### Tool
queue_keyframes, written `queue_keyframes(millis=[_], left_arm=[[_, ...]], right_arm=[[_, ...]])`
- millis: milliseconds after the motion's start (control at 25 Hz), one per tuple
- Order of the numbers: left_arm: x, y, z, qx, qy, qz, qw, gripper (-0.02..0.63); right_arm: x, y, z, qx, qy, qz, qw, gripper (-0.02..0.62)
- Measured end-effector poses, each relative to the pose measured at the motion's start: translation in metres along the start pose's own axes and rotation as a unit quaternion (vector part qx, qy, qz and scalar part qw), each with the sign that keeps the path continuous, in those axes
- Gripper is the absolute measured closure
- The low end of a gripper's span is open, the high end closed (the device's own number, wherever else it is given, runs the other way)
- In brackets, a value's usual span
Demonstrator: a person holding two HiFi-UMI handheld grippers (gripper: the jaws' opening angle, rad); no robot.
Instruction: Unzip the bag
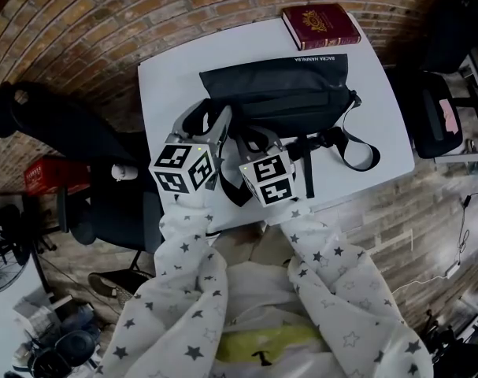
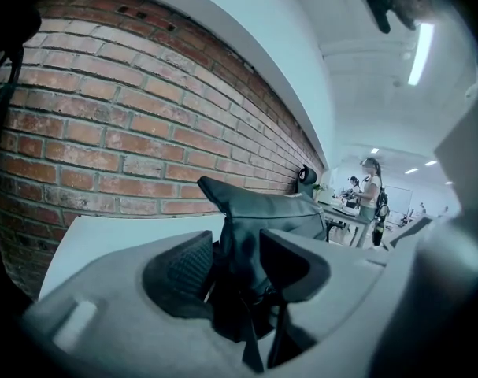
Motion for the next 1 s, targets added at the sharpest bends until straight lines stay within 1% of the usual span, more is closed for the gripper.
queue_keyframes(millis=[120, 440, 600, 720, 1000], left_arm=[[-0.003, 0.002, 0.0, -0.003, 0.005, -0.004, 1.0, 0.445], [0.002, -0.001, 0.004, -0.007, 0.018, -0.028, 0.9994, 0.462], [0.0, -0.003, 0.001, -0.007, 0.017, -0.038, 0.9991, 0.471], [0.0, -0.003, -0.004, -0.005, 0.016, -0.04, 0.9991, 0.477], [-0.007, -0.006, 0.004, 0.003, 0.033, -0.038, 0.9987, 0.486]], right_arm=[[-0.001, 0.002, 0.0, -0.001, 0.001, 0.008, 1.0, 0.575], [-0.007, 0.0, 0.009, 0.001, 0.021, 0.006, 1.0, 0.577], [-0.001, -0.001, 0.01, -0.002, 0.013, 0.008, 1.0, 0.577], [0.007, -0.001, 0.01, -0.005, 0.008, 0.012, 1.0, 0.577], [0.004, -0.003, 0.01, -0.015, 0.021, 0.016, 1.0, 0.577]])
Point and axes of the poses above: the fingertips, and each gripper's own axes: z backward along the fingers, x to its right, y out of its top, the point moved 2 cm from there along z, backward along the fingers, and after that the axes turned 14 degrees about z, right-handed, at the moved point
